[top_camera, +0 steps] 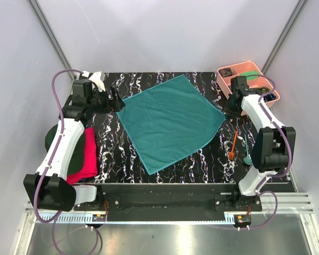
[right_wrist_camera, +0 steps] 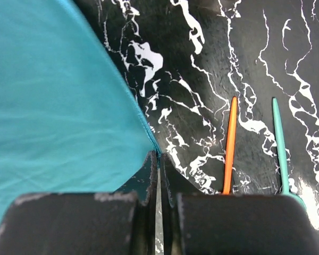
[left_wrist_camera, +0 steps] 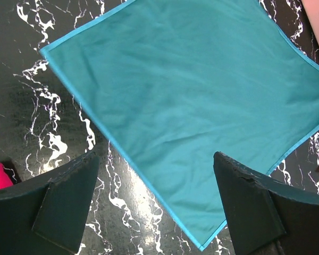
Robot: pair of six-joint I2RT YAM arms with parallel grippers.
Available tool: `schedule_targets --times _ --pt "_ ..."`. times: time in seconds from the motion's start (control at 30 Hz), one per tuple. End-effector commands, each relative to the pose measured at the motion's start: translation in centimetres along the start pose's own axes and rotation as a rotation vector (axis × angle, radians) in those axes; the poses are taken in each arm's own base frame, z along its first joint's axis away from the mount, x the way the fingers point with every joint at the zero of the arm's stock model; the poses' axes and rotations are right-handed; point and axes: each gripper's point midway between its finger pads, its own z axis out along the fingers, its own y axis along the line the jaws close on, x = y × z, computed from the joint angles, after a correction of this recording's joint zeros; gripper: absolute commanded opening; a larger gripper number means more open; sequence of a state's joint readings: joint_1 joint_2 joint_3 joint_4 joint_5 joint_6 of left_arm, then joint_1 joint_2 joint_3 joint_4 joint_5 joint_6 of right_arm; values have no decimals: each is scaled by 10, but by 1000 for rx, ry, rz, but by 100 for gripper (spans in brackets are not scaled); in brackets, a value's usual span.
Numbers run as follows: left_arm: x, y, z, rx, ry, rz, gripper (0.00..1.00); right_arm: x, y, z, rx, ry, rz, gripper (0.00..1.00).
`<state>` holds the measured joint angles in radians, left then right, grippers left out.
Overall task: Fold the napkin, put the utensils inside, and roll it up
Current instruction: Fold the napkin
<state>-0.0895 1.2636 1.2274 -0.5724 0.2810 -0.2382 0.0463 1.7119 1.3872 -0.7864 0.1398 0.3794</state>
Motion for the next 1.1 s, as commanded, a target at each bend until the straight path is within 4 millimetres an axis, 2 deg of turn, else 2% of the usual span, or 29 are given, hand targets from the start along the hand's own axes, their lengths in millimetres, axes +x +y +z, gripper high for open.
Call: schedule_targets --times 0.0,0.07,0.1,0.13,0.17,0.2,0.23,0.27,0.3,0.33,0.37,0.4,0.43,0.47,0.5,0.53,0.57,0.6,0.63,0.67,0.7,0.8,0.83,0.87,0.97,1.0,1.07 --pt "-15 -13 -9 53 -74 15 91 -14 21 -25 -64 -27 -8 0" --pt "-17 -12 -11 48 -82 19 91 -16 50 -31 -125 -39 -24 0" --pt "-18 -11 -12 39 -89 19 91 -12 62 -26 -127 -28 -46 0" --pt "-19 -10 -13 32 -94 22 91 -7 95 -33 -172 -40 -100 0" --pt "-20 -8 -13 26 -98 20 91 -3 113 -34 -198 -37 -110 0" --pt "-20 -7 -14 19 -102 21 91 10 133 -21 -207 -2 -141 0" --pt "-22 -6 -16 16 -111 20 91 15 171 -30 -278 -14 -184 0" --pt "-22 -5 -16 11 -111 18 91 24 192 -28 -306 -1 -196 0" --pt "-23 -2 -17 -4 -120 16 91 39 210 -9 -306 41 -222 0" --pt "-25 1 -19 -14 -130 14 91 31 239 -18 -365 16 -219 0" --pt "-25 4 -19 -24 -133 10 91 50 267 -20 -401 32 -263 0" --pt "-28 8 -20 -40 -144 5 91 66 282 3 -391 67 -278 0" --pt "-27 11 -20 -45 -145 0 91 61 315 -13 -474 48 -274 0" --pt "-29 11 -21 -45 -150 -5 91 73 335 -14 -508 57 -291 0" --pt "-30 15 -22 -50 -153 -13 92 93 350 8 -511 101 -305 0" --pt "-31 15 -22 -48 -155 -19 92 83 376 -8 -581 65 -289 0" --pt "-31 16 -23 -42 -156 -24 92 104 391 10 -588 96 -305 0" --pt "-31 17 -23 -42 -158 -31 92 93 416 -10 -673 58 -293 0" --pt "-32 17 -23 -39 -162 -35 92 95 428 -11 -704 60 -271 0" --pt "-32 17 -23 -33 -161 -38 92 105 437 5 -715 80 -263 0" --pt "-32 18 -23 -33 -161 -39 92 99 456 -11 -800 55 -246 0" --pt "-31 15 -21 -18 -158 -45 92 99 484 -10 -919 64 -151 0" --pt "-33 22 -23 -30 -164 -59 92 98 490 -12 -952 61 -132 0" --pt "-34 23 -23 -28 -166 -64 92 96 496 -19 -999 62 -116 0" --pt "-33 24 -22 -19 -163 -76 92 96 513 -20 -1098 56 -59 0" --pt "-33 23 -21 -13 -162 -78 92 91 520 -28 -1145 43 -36 0" --pt "-33 23 -21 2 -156 -91 92 96 528 -24 -1186 55 -25 0"
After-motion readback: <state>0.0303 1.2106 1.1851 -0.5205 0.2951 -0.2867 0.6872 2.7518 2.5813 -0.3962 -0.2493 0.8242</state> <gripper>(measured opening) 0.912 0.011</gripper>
